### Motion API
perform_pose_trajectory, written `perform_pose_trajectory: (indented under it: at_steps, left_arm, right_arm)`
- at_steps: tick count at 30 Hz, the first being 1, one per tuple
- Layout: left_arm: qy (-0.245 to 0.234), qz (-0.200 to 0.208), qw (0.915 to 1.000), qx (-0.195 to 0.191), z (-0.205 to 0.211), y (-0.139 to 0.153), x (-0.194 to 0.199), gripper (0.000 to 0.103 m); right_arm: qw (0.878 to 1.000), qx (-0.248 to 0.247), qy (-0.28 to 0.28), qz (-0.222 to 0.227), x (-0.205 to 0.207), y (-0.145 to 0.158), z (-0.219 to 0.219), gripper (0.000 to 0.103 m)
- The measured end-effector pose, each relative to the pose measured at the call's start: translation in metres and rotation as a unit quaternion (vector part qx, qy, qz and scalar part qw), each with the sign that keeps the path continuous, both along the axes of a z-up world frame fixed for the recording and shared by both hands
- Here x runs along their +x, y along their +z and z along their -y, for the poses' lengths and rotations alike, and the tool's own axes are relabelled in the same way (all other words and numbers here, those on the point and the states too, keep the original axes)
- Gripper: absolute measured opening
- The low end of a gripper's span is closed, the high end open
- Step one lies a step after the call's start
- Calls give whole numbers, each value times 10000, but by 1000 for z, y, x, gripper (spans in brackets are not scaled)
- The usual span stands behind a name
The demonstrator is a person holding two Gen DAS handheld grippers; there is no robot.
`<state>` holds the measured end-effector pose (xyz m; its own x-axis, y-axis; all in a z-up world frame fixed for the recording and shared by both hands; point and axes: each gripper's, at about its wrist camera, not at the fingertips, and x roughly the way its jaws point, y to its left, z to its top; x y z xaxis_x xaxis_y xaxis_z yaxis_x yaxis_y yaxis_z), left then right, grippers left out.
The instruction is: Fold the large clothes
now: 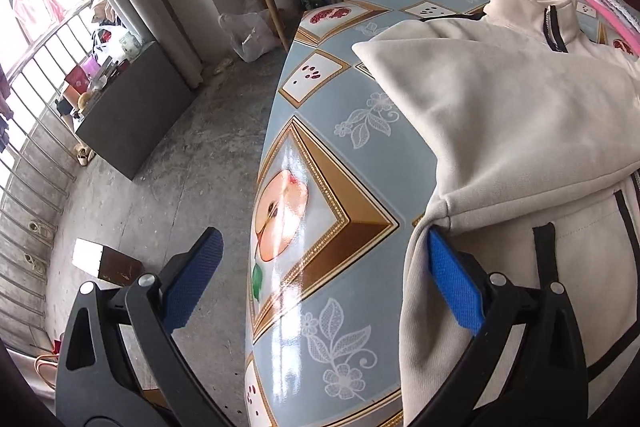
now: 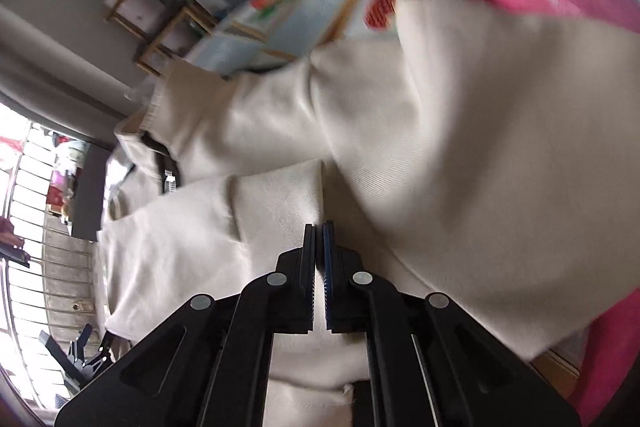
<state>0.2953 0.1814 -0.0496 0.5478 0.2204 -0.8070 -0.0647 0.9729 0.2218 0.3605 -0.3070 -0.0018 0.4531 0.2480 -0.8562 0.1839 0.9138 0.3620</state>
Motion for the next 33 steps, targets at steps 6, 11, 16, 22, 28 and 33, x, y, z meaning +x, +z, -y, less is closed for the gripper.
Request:
perform_pose_trajectory:
  at_steps: [6,11,16,22,28,33]
  left_arm:
    - [-60,36,10000,-53,4,8,-11,97]
    - [21,96,9995,-286,-3,16,-30,96]
    - [-43,223,9953,-945,-18,30,-65,96]
    - [-629,102,9809,-1839,-13,32,-123,96]
    - [-905,-159,9696,-2269,6,22,-172,95]
    - [-1055,-162,9661,-2350,16,20,-200,93]
  right_arm:
    - [9969,-313,684,224,-1,16,-37,18]
    - [9926,-789,776,-492,1,-24,-49,17]
    - [9963,-550,536,-389,-37,6,-34,31]
    - [9979,-606,233,-82,-146,29,-12,57]
    - [9964,-593,-572,-217,-244,14,24,58]
    - [9924,-592,-1044,-258,-306,12,49,58]
